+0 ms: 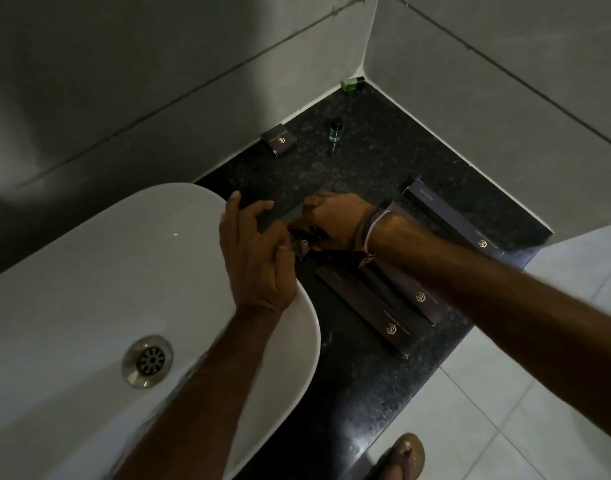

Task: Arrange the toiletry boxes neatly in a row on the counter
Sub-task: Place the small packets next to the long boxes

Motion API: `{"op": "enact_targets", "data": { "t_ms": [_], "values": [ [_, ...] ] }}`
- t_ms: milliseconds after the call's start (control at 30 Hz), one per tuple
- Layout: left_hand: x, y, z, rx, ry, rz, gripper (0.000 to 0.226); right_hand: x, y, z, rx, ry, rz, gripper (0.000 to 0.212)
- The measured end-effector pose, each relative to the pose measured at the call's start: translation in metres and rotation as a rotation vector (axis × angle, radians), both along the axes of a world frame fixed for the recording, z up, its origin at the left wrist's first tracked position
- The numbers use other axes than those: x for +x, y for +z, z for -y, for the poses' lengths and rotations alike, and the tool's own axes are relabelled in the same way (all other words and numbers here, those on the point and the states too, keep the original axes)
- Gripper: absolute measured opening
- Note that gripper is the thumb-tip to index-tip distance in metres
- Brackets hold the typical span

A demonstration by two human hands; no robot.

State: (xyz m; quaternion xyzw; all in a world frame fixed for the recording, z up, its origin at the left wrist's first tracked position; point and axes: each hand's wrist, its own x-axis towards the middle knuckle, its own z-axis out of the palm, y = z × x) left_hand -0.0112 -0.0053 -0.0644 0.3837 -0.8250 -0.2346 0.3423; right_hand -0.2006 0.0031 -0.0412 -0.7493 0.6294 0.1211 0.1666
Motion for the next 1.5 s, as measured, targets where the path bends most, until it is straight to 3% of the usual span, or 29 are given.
{"op": "enact_targets", "data": {
  "t_ms": [100,200,333,433,600,800,900,1033,1200,1500],
  "values": [
    [0.000,-0.001,0.001,0.000,0.006,-0.005,0.029,-0.004,-0.004,0.001,-0.002,-0.011,0.001,0.073],
    [-0.001,0.000,0.000,0.007,0.003,-0.012,0.031,-0.023,0.001,0.006,-0.160,-0.111,0.032,0.088],
    [-0.001,0.001,0.000,0.029,0.004,-0.002,0.028,-0.043,0.002,0.031,-0.314,-0.476,0.348,0.071],
    [0.000,0.000,0.000,0.041,-0.012,-0.011,0.025,-0.039,-0.006,0.064,-0.323,-0.644,0.285,0.063],
    [-0.001,-0.002,0.001,0.056,-0.011,-0.051,0.025,-0.022,-0.008,0.119,-0.343,-0.642,0.073,0.065],
    [0.000,-0.005,0.002,0.056,-0.017,-0.059,0.023,-0.018,-0.014,0.142,-0.337,-0.665,0.012,0.059],
    [0.000,-0.004,0.002,0.077,-0.012,-0.065,0.023,-0.024,-0.014,0.121,-0.280,-0.672,0.030,0.065],
    [0.000,-0.001,0.002,0.045,-0.023,-0.054,0.015,-0.040,-0.020,0.058,-0.231,-0.669,0.082,0.055],
    [0.001,0.001,0.001,0.045,-0.016,-0.021,0.024,-0.052,-0.030,-0.018,-0.243,-0.672,0.112,0.060],
    [0.002,0.002,0.000,0.042,-0.003,0.011,0.024,-0.044,-0.029,-0.035,-0.268,-0.658,0.112,0.058]
  ]
}}
